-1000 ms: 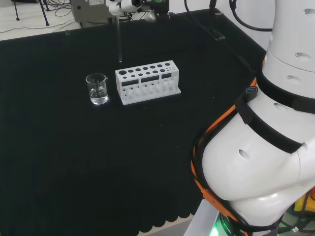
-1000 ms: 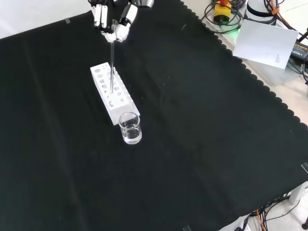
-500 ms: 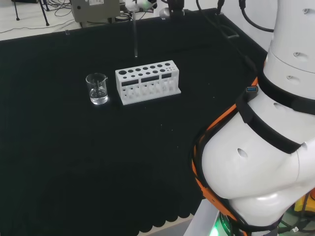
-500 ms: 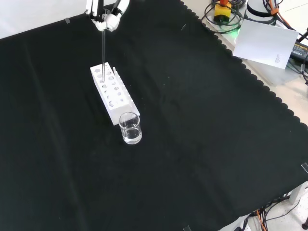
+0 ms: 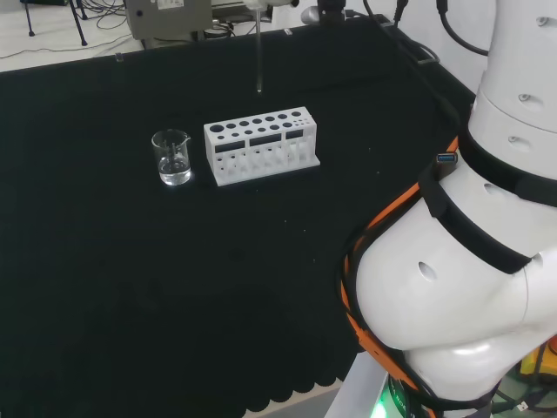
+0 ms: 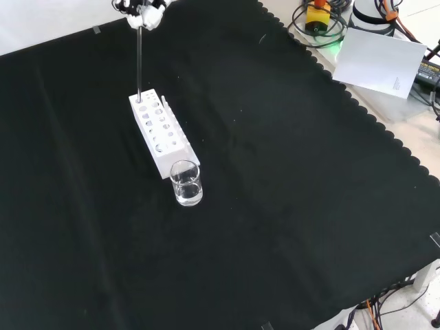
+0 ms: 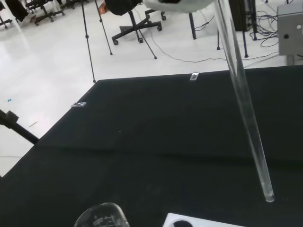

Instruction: Put the glass rod back on the white test tube rack.

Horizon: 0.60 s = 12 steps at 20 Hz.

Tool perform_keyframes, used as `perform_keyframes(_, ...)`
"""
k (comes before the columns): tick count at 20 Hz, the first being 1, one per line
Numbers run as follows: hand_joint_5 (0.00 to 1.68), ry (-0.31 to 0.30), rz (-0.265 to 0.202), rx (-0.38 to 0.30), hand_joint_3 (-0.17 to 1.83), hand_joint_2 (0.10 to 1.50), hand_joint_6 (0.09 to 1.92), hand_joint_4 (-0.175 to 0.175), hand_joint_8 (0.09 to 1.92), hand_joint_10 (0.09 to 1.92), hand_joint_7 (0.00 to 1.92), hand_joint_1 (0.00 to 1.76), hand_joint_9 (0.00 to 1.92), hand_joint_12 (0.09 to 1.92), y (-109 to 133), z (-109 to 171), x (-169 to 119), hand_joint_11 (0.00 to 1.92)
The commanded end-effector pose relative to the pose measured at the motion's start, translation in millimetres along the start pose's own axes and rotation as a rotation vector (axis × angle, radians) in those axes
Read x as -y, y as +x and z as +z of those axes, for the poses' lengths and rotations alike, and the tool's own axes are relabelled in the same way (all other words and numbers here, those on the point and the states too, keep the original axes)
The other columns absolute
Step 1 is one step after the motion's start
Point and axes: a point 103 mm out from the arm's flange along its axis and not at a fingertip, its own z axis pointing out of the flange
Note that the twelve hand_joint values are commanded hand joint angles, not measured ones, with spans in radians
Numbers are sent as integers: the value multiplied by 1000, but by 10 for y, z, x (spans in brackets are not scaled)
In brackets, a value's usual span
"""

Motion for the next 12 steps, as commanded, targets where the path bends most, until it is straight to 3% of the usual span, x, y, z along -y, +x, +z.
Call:
perform_keyframes(1, 1134, -8, 20, 7, 1, 1110, 453, -175, 1391, 1087, 938, 1280, 1573, 892, -112, -59, 88, 1626)
perform_keyframes(12, 1135, -20, 16, 17, 1, 1110, 451, -175, 1391, 1087, 937, 1280, 1573, 893, -44, -122, 270, 1626)
